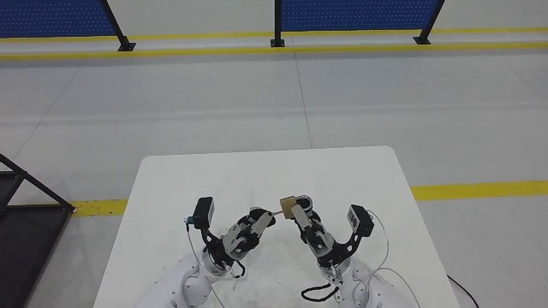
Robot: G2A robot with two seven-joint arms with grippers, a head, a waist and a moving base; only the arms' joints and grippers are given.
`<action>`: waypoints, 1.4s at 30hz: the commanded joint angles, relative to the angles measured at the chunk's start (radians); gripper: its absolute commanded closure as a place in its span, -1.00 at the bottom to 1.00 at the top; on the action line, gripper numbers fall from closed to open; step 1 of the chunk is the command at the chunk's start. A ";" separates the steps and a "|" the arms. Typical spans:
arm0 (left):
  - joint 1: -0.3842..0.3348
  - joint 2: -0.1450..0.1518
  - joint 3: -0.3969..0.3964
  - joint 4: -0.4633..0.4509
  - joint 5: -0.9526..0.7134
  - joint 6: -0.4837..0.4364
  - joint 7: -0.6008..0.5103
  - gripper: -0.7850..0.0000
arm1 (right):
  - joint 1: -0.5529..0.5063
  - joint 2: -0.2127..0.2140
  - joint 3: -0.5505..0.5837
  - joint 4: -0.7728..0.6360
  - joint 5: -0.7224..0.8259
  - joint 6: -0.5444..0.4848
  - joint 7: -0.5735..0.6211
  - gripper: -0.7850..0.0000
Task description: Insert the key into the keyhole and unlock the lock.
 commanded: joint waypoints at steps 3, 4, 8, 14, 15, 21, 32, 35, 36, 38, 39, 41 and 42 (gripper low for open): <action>-0.001 -0.002 -0.003 -0.003 -0.014 0.000 -0.022 1.00 | -0.004 -0.004 0.007 0.001 0.000 -0.004 0.012 1.00; 0.000 -0.002 -0.005 -0.003 -0.018 0.000 -0.025 1.00 | -0.005 -0.005 0.008 0.002 0.000 -0.005 0.015 1.00; 0.000 -0.005 -0.010 -0.004 -0.028 0.000 -0.036 1.00 | -0.006 -0.009 0.014 0.004 -0.004 0.000 0.021 1.00; 0.003 -0.009 -0.019 -0.005 -0.034 0.003 -0.048 1.00 | -0.010 -0.016 0.027 0.001 -0.041 0.027 0.016 1.00; 0.004 -0.010 -0.020 -0.005 -0.034 0.004 -0.052 1.00 | -0.010 -0.017 0.028 0.001 -0.051 0.028 0.016 1.00; 0.004 -0.014 -0.029 0.000 -0.036 0.009 -0.072 1.00 | -0.013 -0.020 0.046 0.000 -0.116 0.044 0.004 1.00; 0.006 -0.021 -0.036 0.000 -0.042 0.014 -0.108 1.00 | -0.034 -0.023 0.068 -0.012 -0.174 0.065 0.001 1.00; 0.006 -0.024 -0.034 -0.002 -0.038 0.022 -0.117 1.00 | -0.035 -0.025 0.067 -0.012 -0.179 0.069 0.002 1.00; 0.006 -0.024 -0.034 -0.002 -0.036 0.024 -0.119 1.00 | -0.035 -0.026 0.067 -0.011 -0.180 0.068 0.003 1.00; 0.006 -0.026 -0.037 -0.002 -0.031 0.033 -0.120 1.00 | -0.036 -0.027 0.068 -0.008 -0.173 0.065 0.003 1.00; 0.008 -0.027 -0.038 -0.004 -0.027 0.037 -0.117 1.00 | -0.036 -0.027 0.069 -0.007 -0.168 0.064 0.005 1.00; 0.009 -0.028 -0.041 -0.004 -0.019 0.040 -0.112 1.00 | -0.038 -0.028 0.071 -0.005 -0.153 0.064 0.011 1.00; 0.010 -0.029 -0.042 -0.004 -0.014 0.043 -0.105 1.00 | -0.038 -0.028 0.072 -0.006 -0.144 0.064 0.019 1.00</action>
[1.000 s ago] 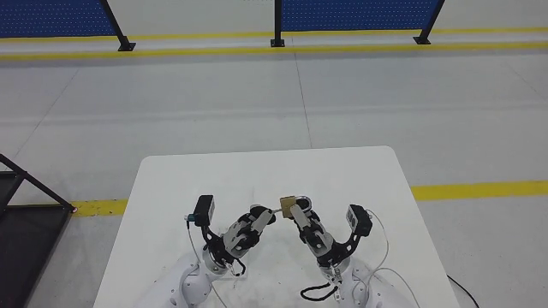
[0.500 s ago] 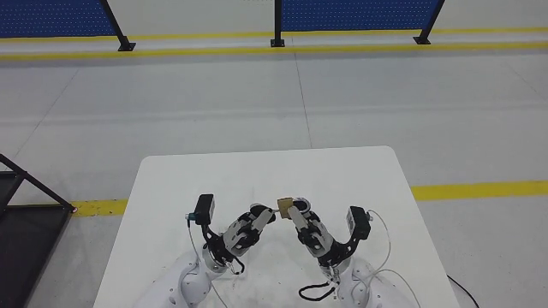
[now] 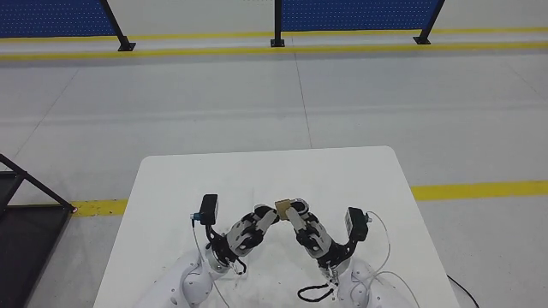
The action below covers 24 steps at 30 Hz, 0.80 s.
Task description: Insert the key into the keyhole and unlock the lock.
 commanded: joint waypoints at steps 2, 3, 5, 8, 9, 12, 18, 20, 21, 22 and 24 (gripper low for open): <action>0.003 -0.003 -0.003 0.001 0.018 0.007 0.017 1.00 | -0.003 0.000 0.004 -0.002 0.026 0.004 0.021 1.00; 0.003 -0.004 -0.004 0.002 0.025 0.009 0.022 1.00 | -0.004 -0.001 0.005 -0.004 0.035 0.005 0.030 1.00; 0.004 -0.007 -0.004 0.002 0.043 0.022 0.037 1.00 | -0.006 0.000 0.008 -0.007 0.052 0.008 0.048 1.00; 0.005 -0.011 -0.001 0.006 0.063 0.028 0.054 1.00 | -0.008 0.000 0.012 -0.012 0.075 0.011 0.075 1.00; 0.004 -0.012 0.000 0.008 0.068 0.028 0.058 1.00 | -0.009 0.000 0.014 -0.013 0.081 0.013 0.084 1.00; 0.003 -0.015 0.002 0.013 0.073 0.028 0.064 1.00 | -0.011 0.000 0.018 -0.018 0.088 0.022 0.104 1.00; -0.002 -0.019 0.005 0.026 0.057 0.014 0.060 1.00 | -0.016 -0.002 0.022 -0.023 0.088 0.026 0.117 1.00; -0.005 -0.020 0.003 0.029 0.048 0.009 0.054 1.00 | -0.017 -0.003 0.024 -0.023 0.091 0.026 0.120 0.10; -0.006 -0.021 0.002 0.029 0.043 0.006 0.053 1.00 | -0.017 -0.003 0.024 -0.024 0.092 0.026 0.122 -0.06; -0.006 -0.021 0.001 0.030 0.037 0.003 0.052 1.00 | -0.019 -0.004 0.025 -0.023 0.093 0.025 0.123 -0.27; -0.006 -0.022 -0.002 0.031 0.028 0.000 0.048 1.00 | -0.021 -0.004 0.027 -0.022 0.093 0.023 0.127 -0.15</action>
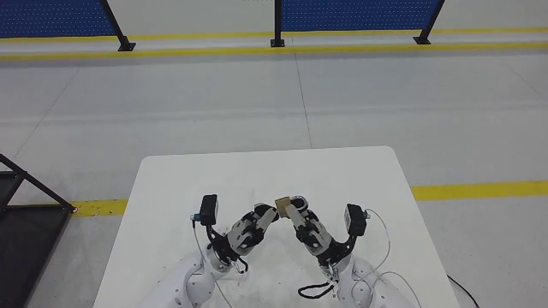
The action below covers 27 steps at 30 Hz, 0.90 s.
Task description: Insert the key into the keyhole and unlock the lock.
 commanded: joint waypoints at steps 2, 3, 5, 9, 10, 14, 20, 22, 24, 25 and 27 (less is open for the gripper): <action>-0.001 -0.001 -0.003 0.002 -0.012 -0.003 -0.007 1.00 | -0.004 -0.001 0.001 0.003 0.000 -0.005 0.006 0.00; -0.002 -0.002 -0.004 0.003 -0.016 -0.004 -0.009 1.00 | -0.004 -0.001 0.001 0.003 0.000 -0.005 0.007 0.03; -0.003 -0.003 -0.005 0.005 -0.022 -0.006 -0.014 1.00 | -0.004 -0.002 0.002 0.004 0.000 -0.006 0.009 0.05; -0.004 -0.005 -0.007 0.005 -0.028 -0.008 -0.022 1.00 | -0.003 -0.004 0.003 0.007 0.002 -0.006 0.011 0.14; -0.004 -0.006 -0.007 0.005 -0.029 -0.008 -0.023 1.00 | -0.003 -0.005 0.003 0.008 0.001 -0.005 0.013 0.20; -0.003 -0.008 -0.011 0.005 -0.032 -0.011 -0.027 1.00 | -0.002 -0.007 0.004 0.010 0.002 -0.004 0.016 0.58; -0.002 -0.011 -0.016 0.006 -0.027 -0.007 -0.033 1.00 | -0.003 -0.009 0.006 0.012 0.001 -0.004 0.018 1.00; -0.002 -0.013 -0.019 0.006 -0.019 0.000 -0.029 1.00 | -0.005 -0.010 0.008 0.012 0.003 -0.001 0.014 1.00; 0.000 -0.014 -0.020 0.005 -0.011 0.003 -0.020 1.00 | -0.007 -0.011 0.009 0.011 0.004 0.002 0.014 1.00; 0.000 -0.015 -0.022 0.005 -0.007 0.006 -0.016 1.00 | -0.008 -0.011 0.011 0.011 0.005 0.006 0.014 1.00; 0.002 -0.017 -0.026 0.003 0.006 0.016 -0.004 1.00 | -0.010 -0.012 0.013 0.008 0.007 0.011 0.016 1.00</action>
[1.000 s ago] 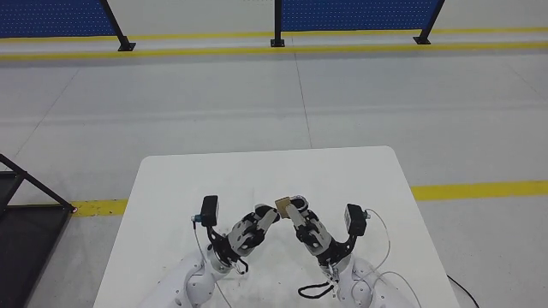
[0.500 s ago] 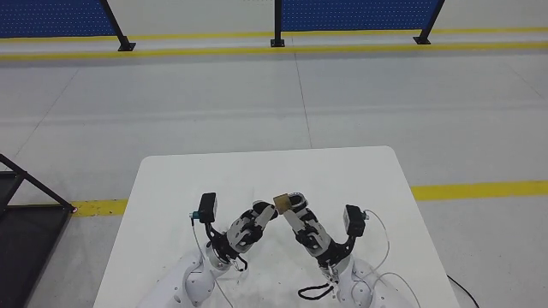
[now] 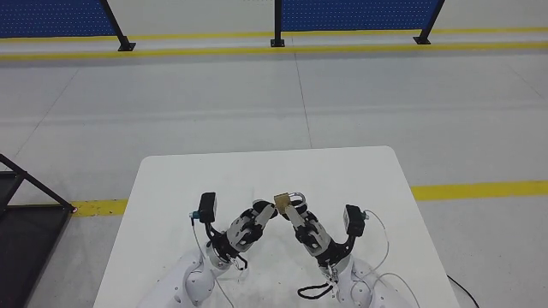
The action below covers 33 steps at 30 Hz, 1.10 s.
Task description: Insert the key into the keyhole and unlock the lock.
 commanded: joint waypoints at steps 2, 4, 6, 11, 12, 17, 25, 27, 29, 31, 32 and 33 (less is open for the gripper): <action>0.004 -0.003 -0.005 -0.005 0.030 0.020 0.022 1.00 | -0.004 -0.001 0.003 -0.004 0.001 0.007 0.003 1.00; 0.006 -0.005 -0.005 -0.005 0.049 0.030 0.035 1.00 | -0.007 -0.001 0.006 -0.006 0.000 0.018 0.008 1.00; 0.006 -0.007 -0.004 -0.002 0.066 0.039 0.047 1.00 | -0.010 -0.001 0.008 -0.010 0.000 0.023 0.013 1.00; 0.004 -0.012 0.002 0.005 0.098 0.055 0.069 1.00 | -0.015 -0.001 0.013 -0.015 0.001 0.029 0.025 1.00; 0.004 -0.013 0.002 0.006 0.102 0.055 0.072 1.00 | -0.016 -0.001 0.015 -0.017 0.001 0.030 0.026 1.00; 0.005 -0.016 0.001 0.004 0.138 0.087 0.094 1.00 | -0.021 -0.001 0.018 -0.022 0.003 0.037 0.040 1.00; 0.005 -0.022 0.005 0.007 0.201 0.128 0.144 1.00 | -0.028 -0.001 0.027 -0.038 0.026 0.047 0.070 1.00; 0.005 -0.024 0.008 0.009 0.224 0.147 0.164 1.00 | -0.030 0.000 0.030 -0.041 0.036 0.044 0.081 1.00; 0.005 -0.025 0.013 0.013 0.240 0.156 0.182 1.00 | -0.032 0.001 0.034 -0.046 0.044 0.046 0.089 1.00; 0.003 -0.027 0.014 0.016 0.261 0.177 0.201 1.00 | -0.036 0.001 0.037 -0.051 0.049 0.051 0.096 1.00; 0.003 -0.028 0.016 0.018 0.270 0.186 0.211 1.00 | -0.037 0.001 0.038 -0.054 0.050 0.052 0.099 1.00; 0.002 -0.029 0.018 0.020 0.279 0.196 0.222 1.00 | -0.039 0.001 0.040 -0.056 0.053 0.055 0.102 1.00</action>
